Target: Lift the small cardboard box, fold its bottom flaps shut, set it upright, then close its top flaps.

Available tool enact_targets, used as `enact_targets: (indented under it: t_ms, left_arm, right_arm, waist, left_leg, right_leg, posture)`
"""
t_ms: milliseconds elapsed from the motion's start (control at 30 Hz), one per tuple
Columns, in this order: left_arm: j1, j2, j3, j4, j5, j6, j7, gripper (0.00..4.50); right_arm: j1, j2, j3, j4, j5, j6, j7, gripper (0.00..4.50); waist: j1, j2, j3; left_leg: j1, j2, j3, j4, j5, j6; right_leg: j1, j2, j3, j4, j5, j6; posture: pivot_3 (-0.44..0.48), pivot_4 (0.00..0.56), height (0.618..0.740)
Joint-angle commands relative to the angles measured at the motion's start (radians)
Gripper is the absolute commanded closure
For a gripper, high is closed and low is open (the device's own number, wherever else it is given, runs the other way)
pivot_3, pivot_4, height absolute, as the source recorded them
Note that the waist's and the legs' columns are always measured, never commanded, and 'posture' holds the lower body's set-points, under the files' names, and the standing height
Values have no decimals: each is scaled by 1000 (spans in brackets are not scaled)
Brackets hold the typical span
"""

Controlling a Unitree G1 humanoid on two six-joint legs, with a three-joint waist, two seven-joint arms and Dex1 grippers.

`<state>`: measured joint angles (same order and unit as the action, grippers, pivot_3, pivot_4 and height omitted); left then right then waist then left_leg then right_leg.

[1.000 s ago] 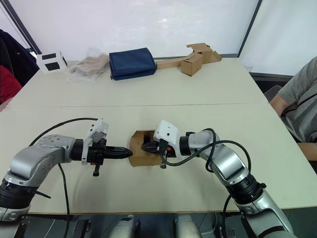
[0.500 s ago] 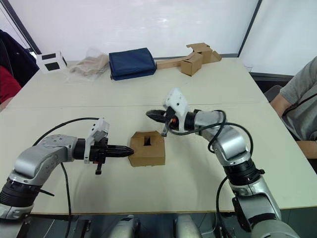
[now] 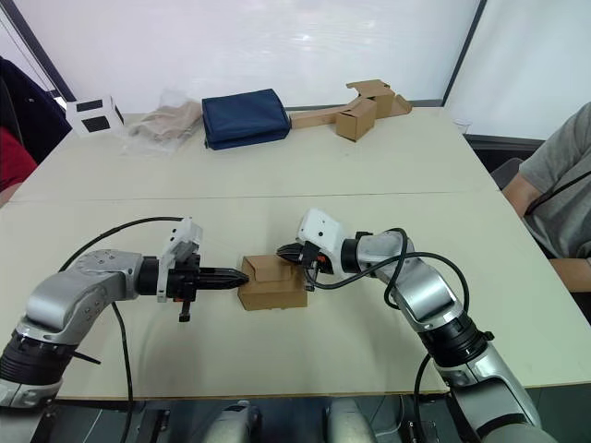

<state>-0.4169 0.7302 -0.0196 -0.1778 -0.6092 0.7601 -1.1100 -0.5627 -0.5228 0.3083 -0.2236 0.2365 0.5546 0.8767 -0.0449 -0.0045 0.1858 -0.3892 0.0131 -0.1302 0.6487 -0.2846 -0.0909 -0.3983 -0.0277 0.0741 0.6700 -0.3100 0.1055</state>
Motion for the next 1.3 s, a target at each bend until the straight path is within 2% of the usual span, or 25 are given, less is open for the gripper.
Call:
enact_targets:
  t_ms: [33, 333, 500, 700, 1300]
  left_arm:
    - [-60, -32, 12, 21, -1, -16, 27, 4483]
    - [-117, -104, -82, 140, 111, -111, 36, 4483]
    - [-120, -115, -86, 155, 118, -121, 27, 4483]
    - [-125, -129, -70, 157, 102, -106, 27, 4483]
    - [-117, -131, -58, 136, 83, -75, 39, 4483]
  right_arm:
    - [-5, 7, -13, -39, 1, -6, -4, 4500]
    - [-11, 17, -37, -60, 13, 1, -23, 4500]
    - [31, -21, -80, -166, 87, 44, 19, 4500]
    - [106, -62, -58, -245, 108, 72, 38, 4500]
    - [88, -66, 57, -134, -40, -45, 39, 4500]
  waist:
    - [2, 0, 0]
    - [-1, 0, 0]
    - [1, 0, 0]
    - [0, 0, 0]
    - [0, 0, 0]
  left_leg:
    - [0, 0, 0, 0, 0, 0]
    - [0, 0, 0, 0, 0, 0]
    - [0, 0, 0, 0, 0, 0]
    - [0, 0, 0, 0, 0, 0]
    - [0, 0, 0, 0, 0, 0]
  right_leg:
    - [0, 0, 0, 0, 0, 0]
    - [0, 0, 0, 0, 0, 0]
    - [0, 0, 0, 0, 0, 0]
    - [1, 0, 0, 0, 0, 0]
    - [1, 0, 0, 0, 0, 0]
  posture:
    - [0, 150, 740]
    - [0, 150, 740]
    - [0, 150, 740]
    - [0, 150, 740]
    - [0, 150, 740]
